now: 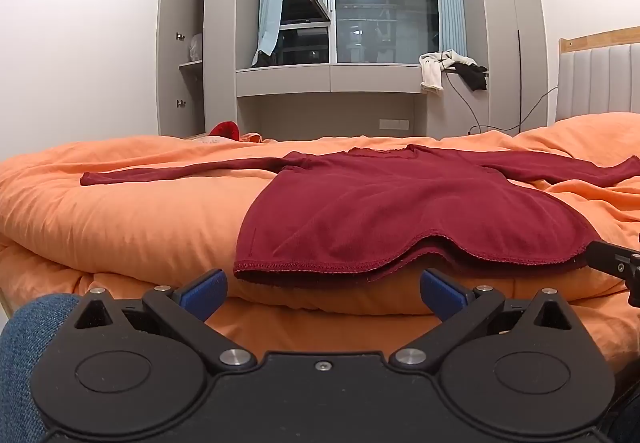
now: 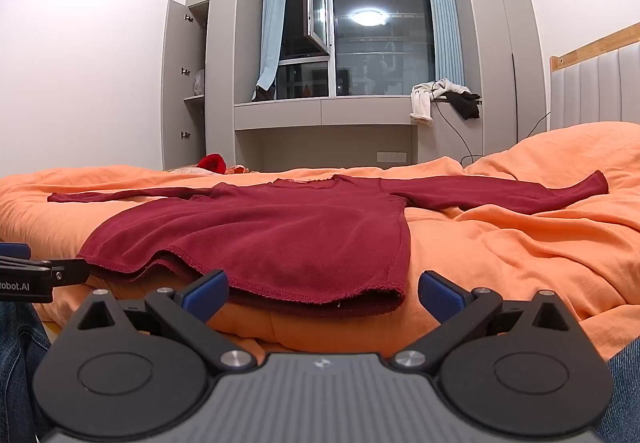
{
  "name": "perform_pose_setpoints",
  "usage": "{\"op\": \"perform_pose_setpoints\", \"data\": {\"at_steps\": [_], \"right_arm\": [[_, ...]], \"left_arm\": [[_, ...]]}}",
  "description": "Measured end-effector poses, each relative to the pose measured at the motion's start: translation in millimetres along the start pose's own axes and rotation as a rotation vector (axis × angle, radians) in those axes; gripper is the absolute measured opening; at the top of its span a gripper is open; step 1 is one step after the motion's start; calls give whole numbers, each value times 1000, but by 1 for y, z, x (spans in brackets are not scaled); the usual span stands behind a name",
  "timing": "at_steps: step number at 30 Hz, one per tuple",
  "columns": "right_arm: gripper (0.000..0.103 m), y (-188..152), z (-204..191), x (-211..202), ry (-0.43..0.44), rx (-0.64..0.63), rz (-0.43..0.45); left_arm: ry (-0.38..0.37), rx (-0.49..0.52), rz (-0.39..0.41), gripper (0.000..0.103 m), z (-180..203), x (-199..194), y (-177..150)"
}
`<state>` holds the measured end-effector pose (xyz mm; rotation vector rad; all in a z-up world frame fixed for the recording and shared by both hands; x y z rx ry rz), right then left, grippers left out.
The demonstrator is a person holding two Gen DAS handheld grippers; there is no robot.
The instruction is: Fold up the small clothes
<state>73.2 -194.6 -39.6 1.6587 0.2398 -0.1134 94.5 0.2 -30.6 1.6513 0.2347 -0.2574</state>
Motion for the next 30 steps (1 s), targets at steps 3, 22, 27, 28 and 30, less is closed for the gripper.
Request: {"op": "perform_pose_setpoints", "data": {"at_steps": [3,22,27,28,30], "right_arm": [[103,0,0,0,0,0,0],[103,0,0,1,0,1,-2],[103,0,0,1,0,1,-3],[103,0,0,1,0,1,-3],[103,0,0,2,0,1,-3]], "left_arm": [[1,0,0,102,0,-1,0],[1,-1,-4,102,-1,-3,-1],[-1,0,-5,102,0,0,0],[-1,-1,-5,102,0,0,0],[-2,-1,-5,102,0,-1,-1]]}}
Point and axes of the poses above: each gripper's, at about its wrist camera, not at the fingertips, and x roughly the way its jaws point, z to its right, y to its top, the point moved 10 cm from there along x, roughly the way its jaws point, and after that the axes turned 3 degrees about x, right-handed, at the moved point
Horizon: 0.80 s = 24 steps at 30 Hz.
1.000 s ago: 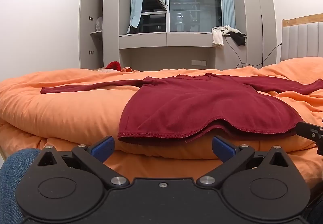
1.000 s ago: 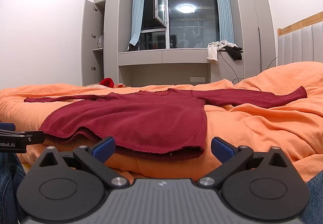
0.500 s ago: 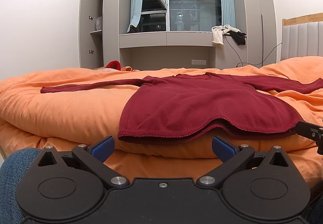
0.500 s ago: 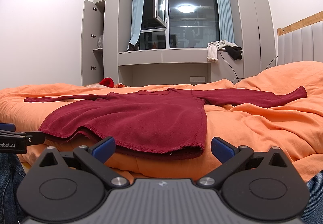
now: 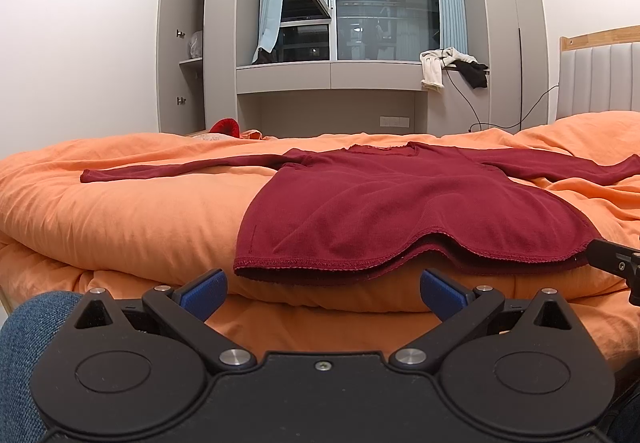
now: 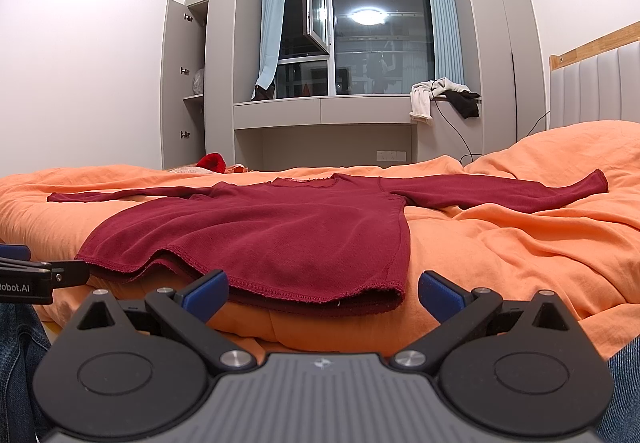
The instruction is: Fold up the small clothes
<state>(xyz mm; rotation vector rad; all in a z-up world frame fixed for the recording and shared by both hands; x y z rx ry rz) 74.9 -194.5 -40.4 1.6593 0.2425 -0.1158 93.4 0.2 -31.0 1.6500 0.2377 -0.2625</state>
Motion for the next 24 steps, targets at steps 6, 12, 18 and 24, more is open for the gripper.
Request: {"op": "perform_pose_setpoints", "data": {"at_steps": [6,12,18,24], "right_arm": [[103,0,0,1,0,0,0],[103,0,0,1,0,0,-1],[103,0,1,1,0,1,-2],[103,-1,1,1,0,1,-2]], "left_arm": [[1,0,-3,102,0,2,0],[0,0,-4,102,0,2,0],[0,0,-5,102,0,2,0],[0,0,-6,102,0,2,0]]}}
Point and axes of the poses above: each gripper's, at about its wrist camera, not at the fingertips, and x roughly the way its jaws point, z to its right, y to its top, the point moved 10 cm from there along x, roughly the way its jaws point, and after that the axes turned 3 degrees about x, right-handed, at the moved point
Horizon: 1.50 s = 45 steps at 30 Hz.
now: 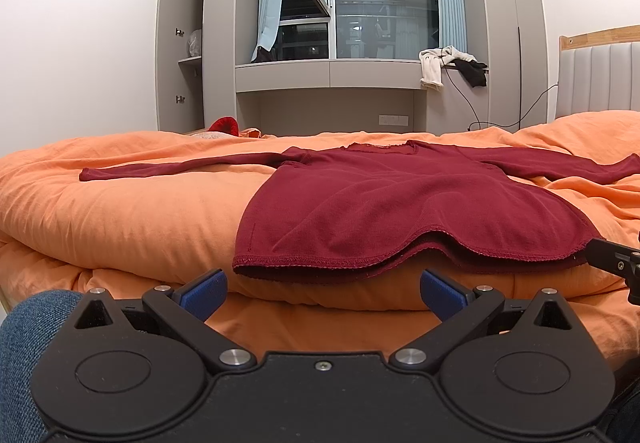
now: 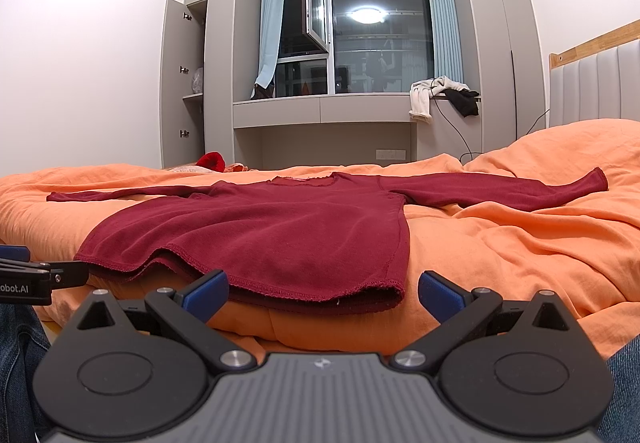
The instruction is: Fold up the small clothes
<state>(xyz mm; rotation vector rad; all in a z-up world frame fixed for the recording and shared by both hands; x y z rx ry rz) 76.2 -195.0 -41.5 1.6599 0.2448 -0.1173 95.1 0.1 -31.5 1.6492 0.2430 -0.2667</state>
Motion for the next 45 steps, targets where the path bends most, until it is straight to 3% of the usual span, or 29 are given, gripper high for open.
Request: {"op": "perform_pose_setpoints", "data": {"at_steps": [32,45], "right_arm": [[103,-1,0,0,-4,1,-11],[103,-7,3,0,-21,7,-55]], "left_arm": [[1,11,-9,102,5,6,-6],[2,43,-67,102,10,13,-10]]}}
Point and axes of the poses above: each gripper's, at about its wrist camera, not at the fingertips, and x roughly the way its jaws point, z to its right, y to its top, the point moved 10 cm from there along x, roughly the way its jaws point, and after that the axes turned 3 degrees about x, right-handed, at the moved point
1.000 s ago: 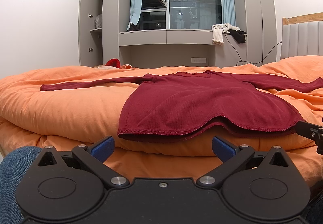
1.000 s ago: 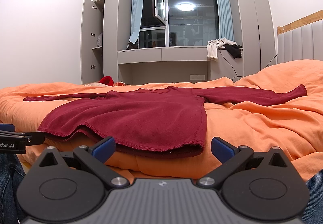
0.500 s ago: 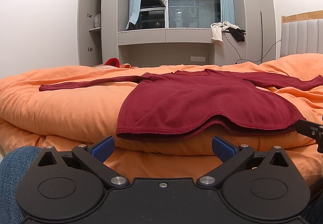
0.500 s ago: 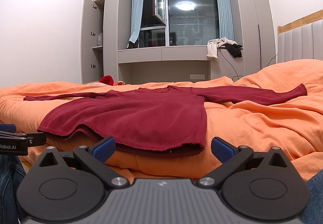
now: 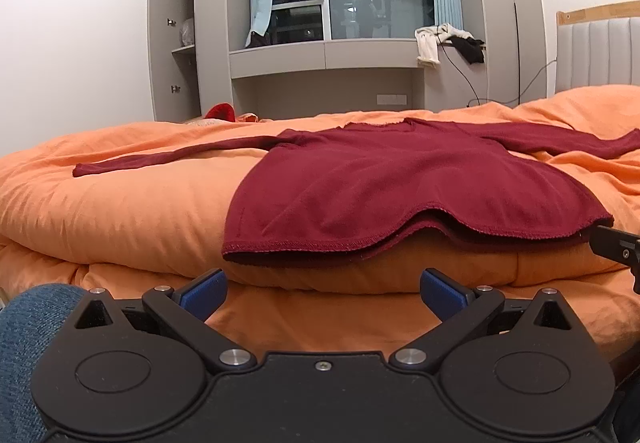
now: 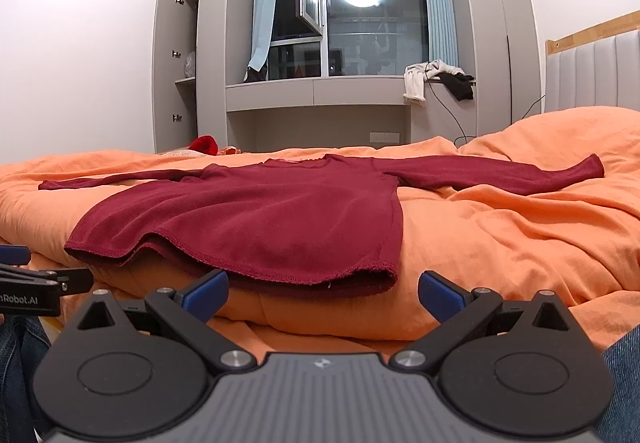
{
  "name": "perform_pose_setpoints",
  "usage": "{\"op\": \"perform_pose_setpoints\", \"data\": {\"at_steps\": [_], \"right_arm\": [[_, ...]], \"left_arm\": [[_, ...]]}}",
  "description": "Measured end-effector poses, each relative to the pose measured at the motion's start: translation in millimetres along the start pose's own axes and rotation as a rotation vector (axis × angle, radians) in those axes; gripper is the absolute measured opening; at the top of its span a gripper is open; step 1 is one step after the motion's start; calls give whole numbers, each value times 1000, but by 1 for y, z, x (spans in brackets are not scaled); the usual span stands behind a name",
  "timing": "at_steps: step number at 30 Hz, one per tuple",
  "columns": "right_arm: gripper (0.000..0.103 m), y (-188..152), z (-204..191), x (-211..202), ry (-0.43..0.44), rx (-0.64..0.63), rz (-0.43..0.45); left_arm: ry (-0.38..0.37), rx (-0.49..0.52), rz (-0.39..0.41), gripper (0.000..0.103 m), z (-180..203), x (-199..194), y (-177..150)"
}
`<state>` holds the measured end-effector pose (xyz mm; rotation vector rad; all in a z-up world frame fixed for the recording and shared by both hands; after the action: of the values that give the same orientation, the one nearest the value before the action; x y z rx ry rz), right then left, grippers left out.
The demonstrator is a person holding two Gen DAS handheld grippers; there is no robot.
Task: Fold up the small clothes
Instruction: 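Reach the right gripper to the shirt's sleeve cuff and close on it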
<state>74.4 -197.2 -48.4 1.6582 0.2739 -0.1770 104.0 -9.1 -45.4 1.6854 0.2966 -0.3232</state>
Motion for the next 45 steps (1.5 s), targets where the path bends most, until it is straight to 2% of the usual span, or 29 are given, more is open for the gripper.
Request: {"op": "perform_pose_setpoints", "data": {"at_steps": [4,8,12,15,18,23,29,33,36,40,43,45], "right_arm": [[103,3,3,0,14,19,-14],[103,12,9,3,57,48,-42],[103,30,20,14,115,106,-85],[103,50,38,25,109,110,-83],[103,68,64,46,22,32,-98],[103,93,116,76,-117,-13,-88],[103,124,196,127,-218,128,-141],[103,145,257,157,-283,327,-131],[103,147,309,176,-405,434,-105],[103,133,368,188,-577,495,-80],[103,119,399,196,-644,503,-58],[103,113,409,199,-678,480,-41]], "left_arm": [[-3,8,-20,102,2,3,-1],[-13,16,-72,102,6,10,1],[-56,57,-97,102,16,16,11],[-89,116,-85,102,29,21,28],[-103,154,-62,102,35,27,52],[-144,106,-73,102,34,51,86],[-97,67,-68,102,29,106,129],[-85,41,-83,102,39,149,153],[-115,40,-89,102,51,178,168],[-112,32,-93,102,57,213,173],[-59,-19,-50,102,43,226,162],[-17,-23,-71,102,32,235,153]]}}
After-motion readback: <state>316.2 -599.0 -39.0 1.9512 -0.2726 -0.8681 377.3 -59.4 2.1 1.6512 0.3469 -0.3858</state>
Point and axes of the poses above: each gripper's, at about its wrist camera, not at the fingertips, and x roughly the way its jaws point, z to its right, y to its top, the point moved 10 cm from there along x, roughly the way its jaws point, and after that the axes turned 3 degrees about x, right-handed, at the moved point
